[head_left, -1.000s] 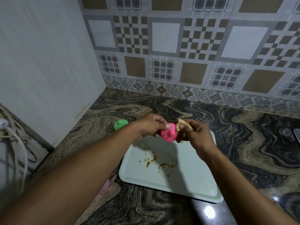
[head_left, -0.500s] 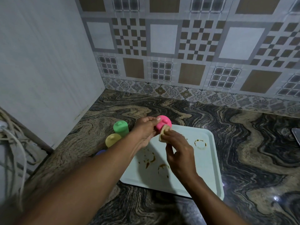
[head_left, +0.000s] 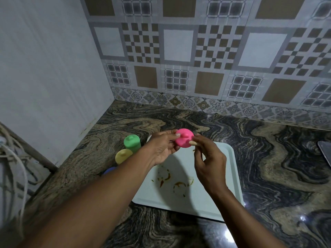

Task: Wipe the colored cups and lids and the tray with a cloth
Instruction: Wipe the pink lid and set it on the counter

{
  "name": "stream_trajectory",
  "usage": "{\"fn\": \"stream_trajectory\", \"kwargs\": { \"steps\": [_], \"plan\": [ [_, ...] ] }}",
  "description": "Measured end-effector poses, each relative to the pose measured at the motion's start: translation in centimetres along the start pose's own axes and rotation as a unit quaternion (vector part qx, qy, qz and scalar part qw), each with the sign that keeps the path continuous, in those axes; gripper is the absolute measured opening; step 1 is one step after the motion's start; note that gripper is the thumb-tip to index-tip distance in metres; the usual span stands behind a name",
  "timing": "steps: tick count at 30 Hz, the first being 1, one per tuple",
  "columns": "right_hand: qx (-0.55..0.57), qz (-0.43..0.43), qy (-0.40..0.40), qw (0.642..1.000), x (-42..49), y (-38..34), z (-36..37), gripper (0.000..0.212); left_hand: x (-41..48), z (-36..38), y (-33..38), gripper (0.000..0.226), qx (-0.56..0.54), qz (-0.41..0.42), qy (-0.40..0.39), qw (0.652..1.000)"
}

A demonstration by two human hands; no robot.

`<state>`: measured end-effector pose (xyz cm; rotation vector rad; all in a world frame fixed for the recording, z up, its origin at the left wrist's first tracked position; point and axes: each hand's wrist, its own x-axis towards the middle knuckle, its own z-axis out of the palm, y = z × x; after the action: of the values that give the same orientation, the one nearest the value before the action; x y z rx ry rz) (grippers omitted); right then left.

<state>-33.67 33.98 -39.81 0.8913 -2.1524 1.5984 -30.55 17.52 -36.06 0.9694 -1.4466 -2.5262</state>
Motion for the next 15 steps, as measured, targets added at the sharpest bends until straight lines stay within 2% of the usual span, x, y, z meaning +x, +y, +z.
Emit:
{"fn": "stream_trajectory", "kwargs": {
  "steps": [5,7,10,12,15],
  "plan": [
    [-0.012,0.016,0.013,1.000,0.2,0.4,-0.1,0.035,-0.8,-0.5,0.1,0.023,-0.043,-0.044,-0.064,0.996],
    [0.008,0.026,0.033,0.999,0.5,0.3,-0.3,0.033,-0.9,-0.5,0.1,0.018,-0.046,-0.049,-0.068,0.995],
    [0.046,0.079,0.065,0.994,1.4,0.0,-0.3,0.032,-0.8,-0.3,-0.1,0.029,-0.026,-0.048,-0.059,0.997],
    [0.052,0.100,0.047,0.993,1.3,-0.2,0.1,0.031,-0.7,0.1,-0.3,0.029,-0.003,-0.030,-0.048,0.998],
    [0.011,0.069,0.007,0.998,0.0,-0.3,0.8,0.036,-0.4,0.5,-0.7,0.020,-0.004,0.005,-0.031,0.999]
  ]
}}
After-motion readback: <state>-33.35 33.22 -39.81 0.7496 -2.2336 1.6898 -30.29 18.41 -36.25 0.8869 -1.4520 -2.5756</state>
